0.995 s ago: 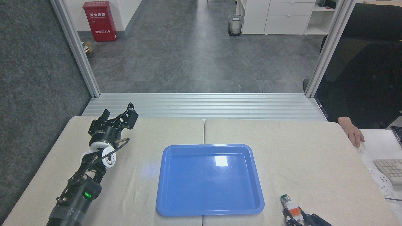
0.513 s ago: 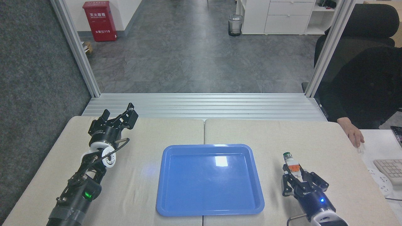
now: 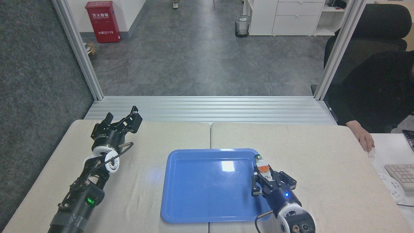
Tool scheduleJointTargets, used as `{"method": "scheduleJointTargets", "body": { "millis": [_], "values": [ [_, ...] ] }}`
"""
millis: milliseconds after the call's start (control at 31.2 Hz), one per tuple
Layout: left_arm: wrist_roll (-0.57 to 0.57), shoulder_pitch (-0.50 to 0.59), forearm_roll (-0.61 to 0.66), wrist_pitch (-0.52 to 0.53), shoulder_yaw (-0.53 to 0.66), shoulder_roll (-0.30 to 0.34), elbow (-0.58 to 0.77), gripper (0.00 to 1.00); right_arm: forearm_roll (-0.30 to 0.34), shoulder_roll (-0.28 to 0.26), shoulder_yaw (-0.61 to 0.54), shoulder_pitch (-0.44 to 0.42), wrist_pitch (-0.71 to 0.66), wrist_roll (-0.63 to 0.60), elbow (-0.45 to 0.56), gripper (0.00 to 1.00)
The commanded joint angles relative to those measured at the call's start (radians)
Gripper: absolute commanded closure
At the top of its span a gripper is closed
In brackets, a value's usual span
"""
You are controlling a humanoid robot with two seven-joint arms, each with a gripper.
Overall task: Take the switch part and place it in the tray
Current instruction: 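Carry the held switch part with the right gripper over the blue tray, then open the right gripper to drop the part, then raise the arm away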
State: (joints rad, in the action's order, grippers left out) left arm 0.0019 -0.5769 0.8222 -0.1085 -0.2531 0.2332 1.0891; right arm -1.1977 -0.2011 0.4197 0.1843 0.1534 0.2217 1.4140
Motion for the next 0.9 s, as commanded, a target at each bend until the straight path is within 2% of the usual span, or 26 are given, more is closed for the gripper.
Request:
{"method": "scheduleJointTargets", "body": {
  "millis": [0,160,257,289,321,353,385,417,578,706,802,866],
  "values": [
    [0.0,-0.001,0.0,0.0,0.0,0.0,0.0,0.0,-0.013,0.086,0.208,0.026,0.005,0.014,-0.069,1.0],
    [0.0,-0.001,0.0,0.0,0.0,0.0,0.0,0.0,-0.019,0.08,0.199,0.038,0.011,0.013,-0.165,1.0],
    [0.0,0.0,0.0,0.0,0.0,0.0,0.0,0.0,-0.019,0.074,0.188,0.063,0.011,0.011,-0.21,0.93],
    [0.0,0.0,0.0,0.0,0.0,0.0,0.0,0.0,-0.017,0.071,0.185,0.07,0.011,0.011,-0.216,0.87],
    [0.0,0.0,0.0,0.0,0.0,0.0,0.0,0.0,-0.016,0.069,0.185,0.078,0.012,0.011,-0.219,0.77],
    [0.0,0.0,0.0,0.0,0.0,0.0,0.0,0.0,-0.013,0.071,0.183,0.084,0.012,0.01,-0.219,0.54],
    [0.0,0.0,0.0,0.0,0.0,0.0,0.0,0.0,-0.007,0.071,0.177,0.089,0.012,0.008,-0.219,0.26],
    [0.0,0.0,0.0,0.0,0.0,0.0,0.0,0.0,0.0,0.075,0.159,0.089,0.012,0.007,-0.218,0.04],
    [0.0,0.0,0.0,0.0,0.0,0.001,0.0,0.0,0.026,0.112,0.048,0.095,-0.005,-0.001,-0.211,0.02],
    [0.0,0.0,0.0,0.0,0.0,0.0,0.0,0.0,0.03,0.131,-0.028,0.184,-0.006,0.001,-0.21,0.02],
    [0.0,0.0,0.0,0.0,0.0,0.0,0.0,0.0,0.03,0.108,-0.093,0.297,-0.009,0.001,-0.221,0.02],
    [0.0,0.0,0.0,0.0,0.0,0.0,0.0,0.0,0.03,0.048,-0.104,0.349,-0.027,0.001,-0.237,0.02]
  ]
}}
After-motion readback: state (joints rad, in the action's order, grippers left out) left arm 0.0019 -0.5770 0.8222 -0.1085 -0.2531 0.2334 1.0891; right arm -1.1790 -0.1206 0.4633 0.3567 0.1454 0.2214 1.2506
